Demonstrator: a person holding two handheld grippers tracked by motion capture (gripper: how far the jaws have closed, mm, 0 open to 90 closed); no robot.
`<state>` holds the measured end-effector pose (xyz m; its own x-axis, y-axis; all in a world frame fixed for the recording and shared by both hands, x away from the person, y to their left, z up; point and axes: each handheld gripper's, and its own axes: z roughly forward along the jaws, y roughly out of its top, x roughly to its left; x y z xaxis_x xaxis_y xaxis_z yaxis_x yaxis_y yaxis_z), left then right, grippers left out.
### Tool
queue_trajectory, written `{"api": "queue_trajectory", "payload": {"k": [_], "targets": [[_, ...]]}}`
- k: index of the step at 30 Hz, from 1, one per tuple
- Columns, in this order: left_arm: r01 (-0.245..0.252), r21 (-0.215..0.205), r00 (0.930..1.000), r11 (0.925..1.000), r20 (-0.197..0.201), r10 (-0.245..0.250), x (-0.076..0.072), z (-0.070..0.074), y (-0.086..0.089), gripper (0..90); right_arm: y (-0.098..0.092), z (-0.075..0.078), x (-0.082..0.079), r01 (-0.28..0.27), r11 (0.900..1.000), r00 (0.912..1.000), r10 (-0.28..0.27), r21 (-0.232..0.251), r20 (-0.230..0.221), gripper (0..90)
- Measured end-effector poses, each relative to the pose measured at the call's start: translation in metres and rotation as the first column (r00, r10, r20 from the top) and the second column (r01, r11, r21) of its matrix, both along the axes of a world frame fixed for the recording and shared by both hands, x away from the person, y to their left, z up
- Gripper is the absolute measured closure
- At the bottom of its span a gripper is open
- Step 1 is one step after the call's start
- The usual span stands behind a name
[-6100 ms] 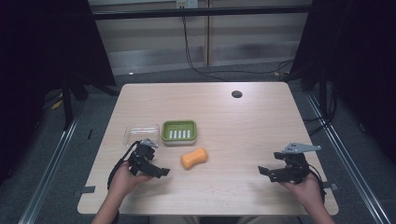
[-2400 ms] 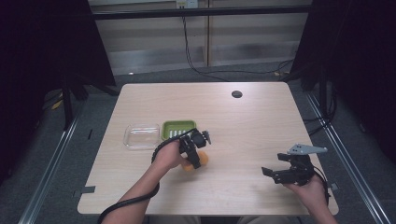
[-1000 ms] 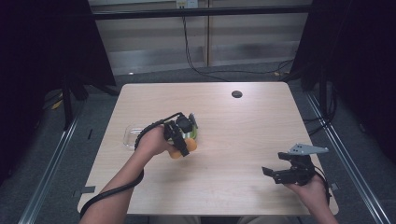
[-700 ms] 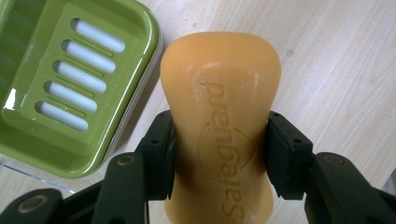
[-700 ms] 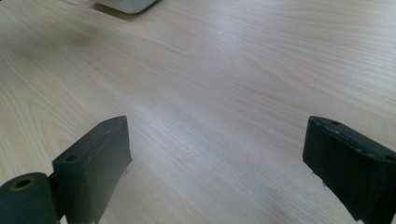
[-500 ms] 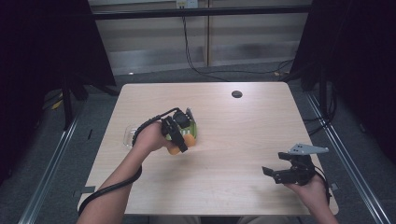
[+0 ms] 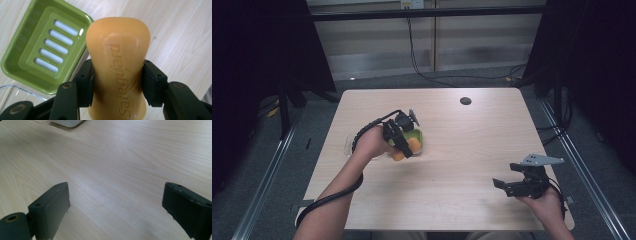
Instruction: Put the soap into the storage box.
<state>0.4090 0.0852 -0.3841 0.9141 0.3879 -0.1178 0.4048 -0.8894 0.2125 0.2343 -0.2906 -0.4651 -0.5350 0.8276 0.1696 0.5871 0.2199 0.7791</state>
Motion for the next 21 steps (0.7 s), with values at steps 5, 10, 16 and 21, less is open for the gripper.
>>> {"api": "queue_trajectory", "payload": {"k": [5, 10, 16, 21], "targets": [[-0.014, 0.000, 0.9999, 0.9999, -0.010, 0.014, 0.003, 0.002, 0.001, 50.2, 0.000, 0.000, 0.000, 0.000, 1.000, 1.0000, 0.000, 0.000, 0.001, 7.6], [-0.030, -0.006, 0.9996, 0.9995, -0.004, 0.030, 0.006, 0.003, 0.002, 50.2, 0.000, 0.000, 0.000, -0.002, 1.000, 1.0000, 0.002, -0.001, -0.002, 7.6], [-0.038, -0.008, 0.9992, 0.9992, -0.006, 0.038, 0.010, 0.004, 0.003, 50.2, 0.000, 0.000, 0.000, 0.000, 1.000, 1.0000, 0.000, -0.001, 0.000, 7.6], [-0.025, -0.002, 0.9996, 0.9997, -0.010, 0.025, 0.014, 0.006, 0.005, 50.2, 0.000, 0.000, 0.000, -0.001, 1.000, 1.0000, 0.001, 0.000, -0.005, 7.6]]}}
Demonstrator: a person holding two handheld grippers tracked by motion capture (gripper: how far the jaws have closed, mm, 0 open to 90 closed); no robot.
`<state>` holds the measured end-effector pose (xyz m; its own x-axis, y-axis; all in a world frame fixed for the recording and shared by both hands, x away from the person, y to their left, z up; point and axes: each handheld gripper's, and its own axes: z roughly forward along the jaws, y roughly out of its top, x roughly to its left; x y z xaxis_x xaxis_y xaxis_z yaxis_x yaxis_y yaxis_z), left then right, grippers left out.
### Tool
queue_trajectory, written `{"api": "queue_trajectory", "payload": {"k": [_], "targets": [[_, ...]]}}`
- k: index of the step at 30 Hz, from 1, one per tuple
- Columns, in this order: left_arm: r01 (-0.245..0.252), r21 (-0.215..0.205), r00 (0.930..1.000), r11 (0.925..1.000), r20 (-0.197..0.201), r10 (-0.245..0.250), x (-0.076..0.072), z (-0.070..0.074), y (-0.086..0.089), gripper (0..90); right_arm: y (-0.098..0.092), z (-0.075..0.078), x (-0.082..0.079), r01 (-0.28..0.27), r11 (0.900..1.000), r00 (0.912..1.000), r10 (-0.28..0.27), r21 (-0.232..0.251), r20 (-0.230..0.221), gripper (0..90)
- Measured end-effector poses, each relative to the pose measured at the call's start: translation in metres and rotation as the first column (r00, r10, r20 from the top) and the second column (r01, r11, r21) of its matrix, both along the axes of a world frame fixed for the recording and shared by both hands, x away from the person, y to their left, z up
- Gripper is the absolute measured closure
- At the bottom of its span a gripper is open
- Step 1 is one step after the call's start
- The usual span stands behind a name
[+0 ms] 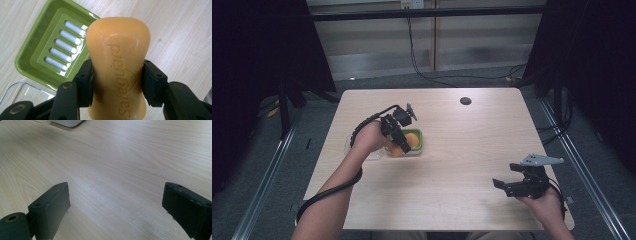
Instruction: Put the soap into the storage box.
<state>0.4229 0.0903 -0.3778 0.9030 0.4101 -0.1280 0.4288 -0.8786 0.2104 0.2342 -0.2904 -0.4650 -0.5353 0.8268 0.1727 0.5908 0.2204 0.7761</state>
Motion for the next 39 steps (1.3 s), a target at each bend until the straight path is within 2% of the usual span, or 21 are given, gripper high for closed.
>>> {"api": "queue_trajectory", "payload": {"k": [1, 2, 6, 7, 9, 12, 18, 21, 23, 27, 29, 30, 31, 32, 34, 39], "targets": [[-0.023, -0.014, 0.9997, 0.9996, 0.006, 0.023, -0.001, -0.001, -0.001, 50.1, 0.000, 0.000, 0.000, 0.001, 1.000, 1.0000, -0.001, -0.002, 0.004, 7.6], [-0.026, -0.016, 0.9996, 0.9995, 0.011, 0.026, 0.000, -0.001, -0.001, 50.2, 0.000, 0.000, 0.000, -0.001, 1.000, 1.0000, 0.001, -0.001, 0.002, 7.6], [-0.013, -0.002, 0.9999, 0.9999, -0.002, 0.013, 0.003, -0.001, 0.000, 50.1, 0.000, 0.000, 0.000, 0.001, 1.000, 1.0000, -0.001, -0.002, 0.005, 7.6], [-0.026, -0.010, 0.9996, 0.9996, 0.008, 0.026, 0.002, -0.002, -0.001, 50.1, 0.000, 0.000, 0.000, 0.001, 1.000, 1.0000, -0.001, -0.003, 0.006, 7.6], [-0.018, -0.003, 0.9998, 0.9998, 0.011, 0.018, 0.004, -0.002, -0.001, 50.1, 0.000, 0.000, 0.000, 0.002, 1.000, 1.0000, -0.002, -0.003, 0.006, 7.6], [-0.034, -0.012, 0.9994, 0.9993, 0.006, 0.034, 0.004, -0.003, -0.002, 50.1, 0.000, 0.000, 0.000, 0.001, 1.000, 1.0000, -0.001, -0.005, 0.005, 7.6], [-0.015, 0.002, 0.9998, 0.9999, 0.010, 0.015, 0.008, -0.005, -0.002, 50.1, 0.000, 0.000, 0.000, 0.000, 1.000, 1.0000, 0.000, -0.003, 0.005, 7.6], [-0.036, -0.010, 0.9993, 0.9993, 0.007, 0.036, 0.008, -0.007, -0.003, 50.1, 0.000, 0.000, 0.000, 0.000, 1.000, 1.0000, 0.000, -0.005, 0.004, 7.6], [-0.007, 0.010, 0.9999, 0.9999, 0.008, 0.007, 0.010, -0.007, -0.003, 50.2, 0.000, 0.000, 0.000, 0.000, 1.000, 1.0000, 0.000, -0.003, 0.005, 7.6], [-0.038, -0.004, 0.9992, 0.9993, 0.013, 0.038, 0.010, -0.008, -0.003, 50.1, 0.000, 0.000, 0.000, -0.003, 1.000, 1.0000, 0.003, -0.002, -0.001, 7.6], [-0.033, 0.002, 0.9994, 0.9995, 0.007, 0.033, 0.011, -0.008, -0.003, 50.1, 0.000, 0.000, 0.000, -0.005, 1.000, 1.0000, 0.005, -0.004, 0.000, 7.6], [-0.010, 0.020, 0.9999, 0.9998, -0.006, 0.010, 0.013, -0.006, -0.002, 50.2, 0.000, 0.000, 0.000, -0.005, 1.000, 1.0000, 0.005, -0.004, 0.001, 7.6], [-0.029, 0.010, 0.9996, 0.9995, -0.001, 0.029, 0.012, -0.007, -0.002, 50.1, 0.000, 0.000, 0.000, -0.003, 1.000, 1.0000, 0.003, -0.003, -0.001, 7.6], [-0.019, 0.010, 0.9998, 0.9998, 0.009, 0.019, 0.014, -0.007, -0.002, 50.1, 0.000, 0.000, 0.000, -0.003, 1.000, 1.0000, 0.003, -0.003, -0.001, 7.6], [-0.046, -0.001, 0.9989, 0.9989, 0.012, 0.046, 0.014, -0.009, -0.001, 50.1, 0.000, 0.000, 0.000, -0.003, 1.000, 1.0000, 0.003, -0.003, 0.000, 7.6], [-0.036, 0.009, 0.9992, 0.9993, 0.016, 0.036, 0.016, -0.009, -0.001, 50.1, 0.000, 0.000, 0.000, -0.005, 1.000, 1.0000, 0.005, -0.004, 0.001, 7.6]]}}
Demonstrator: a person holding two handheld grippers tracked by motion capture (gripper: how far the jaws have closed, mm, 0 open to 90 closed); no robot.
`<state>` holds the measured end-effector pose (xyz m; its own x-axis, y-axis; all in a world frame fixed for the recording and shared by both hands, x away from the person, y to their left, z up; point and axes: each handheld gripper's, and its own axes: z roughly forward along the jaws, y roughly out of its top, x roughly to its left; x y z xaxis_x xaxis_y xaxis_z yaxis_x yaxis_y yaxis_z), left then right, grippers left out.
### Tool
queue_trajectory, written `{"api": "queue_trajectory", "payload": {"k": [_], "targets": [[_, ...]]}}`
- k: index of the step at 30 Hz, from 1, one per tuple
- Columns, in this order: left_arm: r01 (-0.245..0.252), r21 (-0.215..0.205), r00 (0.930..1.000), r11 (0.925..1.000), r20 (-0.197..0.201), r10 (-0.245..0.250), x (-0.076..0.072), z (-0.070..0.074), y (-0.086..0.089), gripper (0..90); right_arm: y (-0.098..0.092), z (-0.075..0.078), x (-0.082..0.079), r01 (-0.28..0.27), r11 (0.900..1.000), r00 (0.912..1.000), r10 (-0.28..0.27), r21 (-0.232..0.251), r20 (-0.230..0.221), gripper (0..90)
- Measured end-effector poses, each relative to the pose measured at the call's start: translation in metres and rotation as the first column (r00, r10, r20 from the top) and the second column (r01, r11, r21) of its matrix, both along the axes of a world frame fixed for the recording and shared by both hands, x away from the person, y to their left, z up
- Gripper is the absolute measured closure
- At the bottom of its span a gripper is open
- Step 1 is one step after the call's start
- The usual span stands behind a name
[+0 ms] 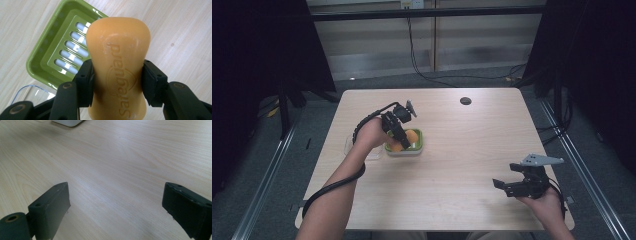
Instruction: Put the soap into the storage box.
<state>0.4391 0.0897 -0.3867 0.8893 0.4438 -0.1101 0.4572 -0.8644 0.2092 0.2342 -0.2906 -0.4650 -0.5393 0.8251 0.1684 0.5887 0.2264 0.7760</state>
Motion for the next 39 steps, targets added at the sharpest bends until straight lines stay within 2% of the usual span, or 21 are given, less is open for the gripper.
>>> {"api": "queue_trajectory", "payload": {"k": [1, 2, 3, 7, 9, 10, 14, 18, 21, 23, 26, 27, 30, 34, 36, 39], "targets": [[0.001, 0.003, 0.9999, 1.0000, -0.017, -0.001, 0.001, 0.001, 0.000, 50.1, 0.000, 0.000, 0.000, 0.000, 1.000, 1.0000, 0.000, 0.000, 0.000, 7.6], [0.013, 0.007, 0.9999, 0.9999, 0.001, -0.013, 0.002, 0.000, 0.000, 50.1, 0.000, 0.000, 0.000, 0.000, 1.000, 1.0000, 0.000, 0.000, 0.000, 7.6], [-0.007, -0.003, 0.9999, 1.0000, 0.008, 0.007, 0.001, 0.000, 0.000, 50.1, 0.000, 0.000, 0.000, 0.001, 1.000, 1.0000, -0.001, 0.000, -0.001, 7.6], [-0.007, -0.005, 0.9999, 1.0000, 0.010, 0.007, 0.003, -0.001, 0.001, 50.1, 0.000, 0.000, 0.000, 0.001, 1.000, 1.0000, -0.001, 0.000, -0.002, 7.6], [-0.019, -0.009, 0.9998, 0.9998, -0.007, 0.019, 0.005, -0.002, 0.001, 50.1, 0.000, 0.000, 0.000, 0.001, 1.000, 1.0000, -0.001, 0.001, -0.001, 7.6], [-0.004, 0.000, 1.0000, 1.0000, -0.008, 0.004, 0.006, -0.002, 0.002, 50.1, 0.000, 0.000, 0.000, 0.001, 1.000, 1.0000, -0.001, 0.003, -0.003, 7.6], [-0.030, -0.020, 0.9996, 0.9993, -0.001, 0.030, 0.009, -0.005, 0.004, 50.1, 0.000, 0.000, 0.000, -0.001, 1.000, 1.0000, 0.001, 0.002, -0.002, 7.6], [-0.033, -0.007, 0.9994, 0.9994, -0.006, 0.033, 0.012, -0.007, 0.006, 50.1, 0.000, 0.000, 0.000, -0.001, 1.000, 1.0000, 0.001, 0.004, -0.002, 7.6], [-0.052, -0.012, 0.9986, 0.9986, 0.004, 0.052, 0.013, -0.009, 0.007, 50.1, 0.000, -0.001, 0.001, -0.001, 1.000, 1.0000, 0.001, 0.003, -0.003, 7.6], [-0.041, -0.004, 0.9991, 0.9991, 0.013, 0.041, 0.015, -0.011, 0.007, 50.1, 0.000, -0.001, 0.001, -0.002, 1.000, 1.0000, 0.002, 0.003, -0.003, 7.6], [-0.041, -0.002, 0.9992, 0.9992, 0.001, 0.041, 0.017, -0.011, 0.008, 50.1, 0.000, -0.001, 0.001, -0.002, 1.000, 1.0000, 0.002, 0.004, -0.003, 7.6], [-0.057, -0.010, 0.9983, 0.9984, 0.014, 0.057, 0.016, -0.012, 0.007, 50.1, 0.000, -0.001, 0.001, -0.001, 1.000, 1.0000, 0.001, 0.004, -0.003, 7.6], [-0.048, -0.008, 0.9985, 0.9988, 0.024, 0.048, 0.018, -0.013, 0.008, 50.1, 0.000, -0.001, 0.001, -0.002, 1.000, 1.0000, 0.002, 0.004, -0.003, 7.6], [-0.048, 0.004, 0.9986, 0.9988, 0.023, 0.048, 0.020, -0.014, 0.008, 50.1, 0.000, 0.000, 0.001, -0.001, 1.000, 1.0000, 0.001, 0.003, -0.002, 7.6], [-0.065, -0.007, 0.9974, 0.9978, 0.030, 0.065, 0.019, -0.015, 0.007, 50.1, 0.000, 0.000, 0.001, -0.002, 1.000, 1.0000, 0.002, 0.003, -0.002, 7.6], [-0.047, 0.004, 0.9984, 0.9989, 0.031, 0.047, 0.022, -0.015, 0.008, 50.1, 0.001, 0.000, 0.001, -0.005, 1.000, 1.0000, 0.005, -0.001, 0.001, 7.6]]}}
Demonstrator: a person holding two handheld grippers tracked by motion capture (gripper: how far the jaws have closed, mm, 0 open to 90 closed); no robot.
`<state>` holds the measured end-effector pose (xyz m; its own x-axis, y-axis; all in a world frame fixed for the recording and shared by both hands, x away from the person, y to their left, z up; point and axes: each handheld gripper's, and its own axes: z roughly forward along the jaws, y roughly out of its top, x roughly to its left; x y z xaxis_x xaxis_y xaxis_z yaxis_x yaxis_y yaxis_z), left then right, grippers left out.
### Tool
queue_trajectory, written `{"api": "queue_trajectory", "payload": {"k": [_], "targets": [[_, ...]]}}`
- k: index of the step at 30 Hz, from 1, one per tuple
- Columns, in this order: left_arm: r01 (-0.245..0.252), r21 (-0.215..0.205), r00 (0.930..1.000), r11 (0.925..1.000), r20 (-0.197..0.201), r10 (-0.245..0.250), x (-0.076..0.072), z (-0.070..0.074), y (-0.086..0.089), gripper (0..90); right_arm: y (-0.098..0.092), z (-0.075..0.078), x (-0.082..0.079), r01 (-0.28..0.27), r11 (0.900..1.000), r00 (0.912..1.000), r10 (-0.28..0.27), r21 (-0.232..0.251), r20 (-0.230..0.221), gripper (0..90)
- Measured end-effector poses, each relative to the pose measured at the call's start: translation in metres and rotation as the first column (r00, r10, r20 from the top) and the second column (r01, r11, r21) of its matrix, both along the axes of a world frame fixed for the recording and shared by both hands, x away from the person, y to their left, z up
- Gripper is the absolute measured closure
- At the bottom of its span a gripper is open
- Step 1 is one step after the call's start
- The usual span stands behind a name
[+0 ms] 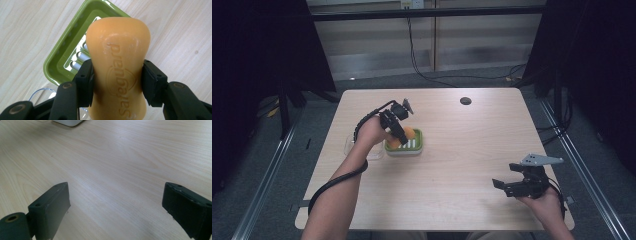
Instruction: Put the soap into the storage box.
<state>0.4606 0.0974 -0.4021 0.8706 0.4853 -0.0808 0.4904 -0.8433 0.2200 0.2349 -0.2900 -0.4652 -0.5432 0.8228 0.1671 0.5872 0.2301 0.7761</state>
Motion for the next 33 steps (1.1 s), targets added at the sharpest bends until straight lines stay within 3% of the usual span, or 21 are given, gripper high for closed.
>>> {"api": "queue_trajectory", "payload": {"k": [11, 24, 33], "targets": [[-0.004, 0.003, 1.0000, 1.0000, 0.009, 0.004, 0.0025, -0.0022, -0.0004, 50.1, -0.0001, 0.0006, -0.0002, 0.001, 1.000, 1.0000, -0.001, 0.002, 0.004, 7.6], [0.029, 0.016, 0.9989, 0.9995, 0.036, -0.030, 0.0043, -0.0044, -0.0037, 50.0, -0.0005, 0.0008, 0.0003, 0.001, 1.000, 1.0000, -0.001, 0.001, 0.004, 7.6], [0.060, 0.047, 0.9975, 0.9971, 0.035, -0.062, 0.0075, -0.0068, -0.0037, 50.0, -0.0001, 0.0005, 0.0004, 0.001, 1.000, 1.0000, -0.001, -0.002, 0.002, 7.6]]}}
